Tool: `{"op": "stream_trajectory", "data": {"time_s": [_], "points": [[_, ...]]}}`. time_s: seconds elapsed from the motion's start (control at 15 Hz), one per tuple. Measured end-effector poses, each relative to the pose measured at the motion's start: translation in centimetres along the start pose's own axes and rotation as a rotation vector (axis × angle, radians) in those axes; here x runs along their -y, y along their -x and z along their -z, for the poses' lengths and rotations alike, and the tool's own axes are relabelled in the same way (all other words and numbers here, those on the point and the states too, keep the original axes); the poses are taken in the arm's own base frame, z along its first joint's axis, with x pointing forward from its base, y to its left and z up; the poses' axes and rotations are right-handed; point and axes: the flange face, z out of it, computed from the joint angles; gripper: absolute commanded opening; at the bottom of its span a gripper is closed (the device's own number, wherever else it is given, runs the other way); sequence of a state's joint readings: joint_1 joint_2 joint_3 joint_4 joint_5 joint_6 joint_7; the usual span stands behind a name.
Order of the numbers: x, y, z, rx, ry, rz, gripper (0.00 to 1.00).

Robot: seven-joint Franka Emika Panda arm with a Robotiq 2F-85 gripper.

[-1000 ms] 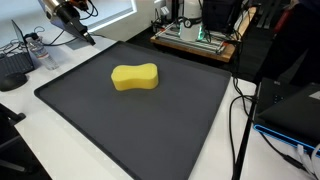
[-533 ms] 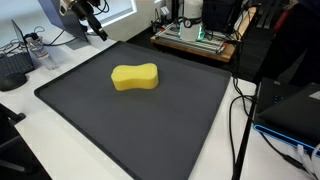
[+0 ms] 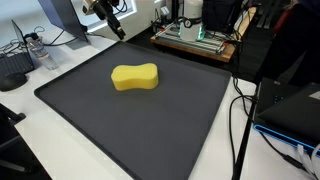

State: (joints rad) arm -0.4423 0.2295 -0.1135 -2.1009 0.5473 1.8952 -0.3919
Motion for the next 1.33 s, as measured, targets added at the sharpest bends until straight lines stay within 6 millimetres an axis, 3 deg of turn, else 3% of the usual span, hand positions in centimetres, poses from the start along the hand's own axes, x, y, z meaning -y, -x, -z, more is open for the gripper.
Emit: {"op": "stream_trajectory", "data": {"time_s": [0.33,0.8,1.0,1.33], "points": [[-2.9,3.4,-0.3,-0.042,-0.077,-0.058,1.00],[-2.6,3.6,-0.6,-0.059,-0.063,-0.094,1.00],[-2.7,4.0,-2.7,-0.089,-0.021,-0.195,1.00],[-2.6,7.3,-6.9,-0.149,0.048,-0.338,1.00]]}}
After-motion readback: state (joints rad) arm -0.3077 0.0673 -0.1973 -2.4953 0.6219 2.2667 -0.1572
